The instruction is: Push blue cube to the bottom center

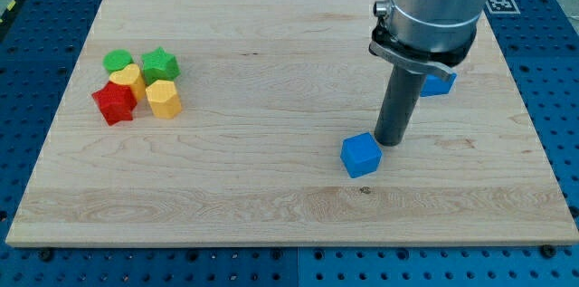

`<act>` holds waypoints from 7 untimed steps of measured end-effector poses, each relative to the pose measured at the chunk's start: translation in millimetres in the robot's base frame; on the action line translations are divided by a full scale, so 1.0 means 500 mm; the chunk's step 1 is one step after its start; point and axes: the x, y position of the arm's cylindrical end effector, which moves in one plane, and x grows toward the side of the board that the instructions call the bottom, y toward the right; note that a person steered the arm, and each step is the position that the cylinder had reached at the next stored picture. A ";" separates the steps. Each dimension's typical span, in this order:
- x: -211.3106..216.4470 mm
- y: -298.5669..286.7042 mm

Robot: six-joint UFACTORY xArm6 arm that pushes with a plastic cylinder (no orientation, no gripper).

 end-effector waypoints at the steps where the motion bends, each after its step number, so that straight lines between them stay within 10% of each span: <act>1: 0.063 -0.051; 5: 0.007 -0.092; 7: 0.110 -0.145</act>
